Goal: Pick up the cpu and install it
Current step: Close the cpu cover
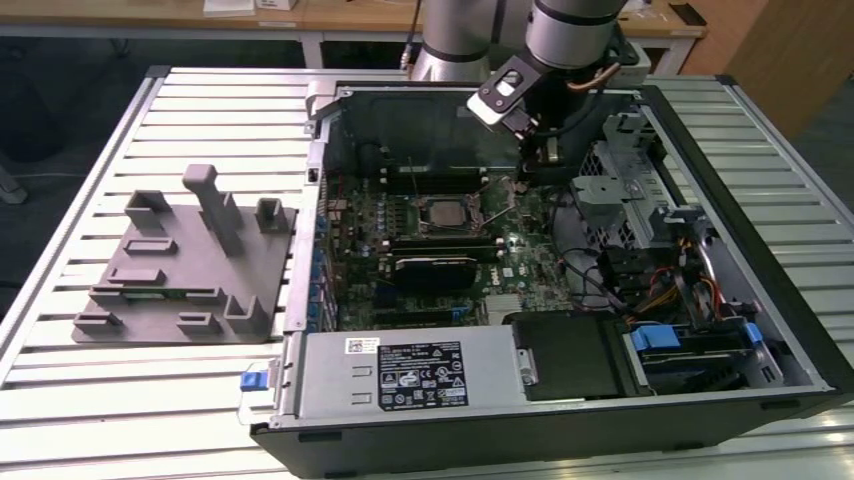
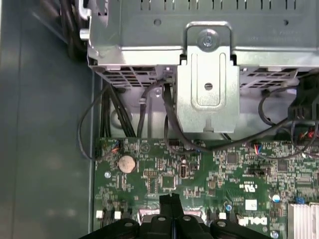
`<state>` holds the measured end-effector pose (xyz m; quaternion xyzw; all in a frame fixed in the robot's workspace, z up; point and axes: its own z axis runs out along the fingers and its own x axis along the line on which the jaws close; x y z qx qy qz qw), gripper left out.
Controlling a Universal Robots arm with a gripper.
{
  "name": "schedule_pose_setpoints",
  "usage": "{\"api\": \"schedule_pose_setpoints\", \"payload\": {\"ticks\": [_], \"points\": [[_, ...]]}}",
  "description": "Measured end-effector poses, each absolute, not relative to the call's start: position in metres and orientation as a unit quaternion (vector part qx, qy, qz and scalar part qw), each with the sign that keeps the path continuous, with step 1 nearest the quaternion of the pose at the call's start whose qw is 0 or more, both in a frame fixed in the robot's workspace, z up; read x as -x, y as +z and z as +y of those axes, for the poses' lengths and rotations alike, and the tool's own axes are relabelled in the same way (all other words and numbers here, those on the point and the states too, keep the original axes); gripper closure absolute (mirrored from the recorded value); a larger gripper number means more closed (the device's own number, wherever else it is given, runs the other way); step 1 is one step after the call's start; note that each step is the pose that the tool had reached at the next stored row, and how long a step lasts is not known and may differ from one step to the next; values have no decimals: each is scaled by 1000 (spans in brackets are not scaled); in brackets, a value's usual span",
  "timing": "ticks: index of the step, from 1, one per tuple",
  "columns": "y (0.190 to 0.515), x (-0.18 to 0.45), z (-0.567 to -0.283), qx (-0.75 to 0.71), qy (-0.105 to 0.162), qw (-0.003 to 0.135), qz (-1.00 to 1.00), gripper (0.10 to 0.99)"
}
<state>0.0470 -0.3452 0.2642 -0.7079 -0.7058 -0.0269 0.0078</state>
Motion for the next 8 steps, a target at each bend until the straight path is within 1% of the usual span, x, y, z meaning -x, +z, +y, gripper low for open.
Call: {"api": "schedule_pose_setpoints", "payload": {"ticks": [2,8], "points": [[257,-48,-345,708,-25,10,-706,980],[251,-50,-345,708,-21,13,-706,980]]}}
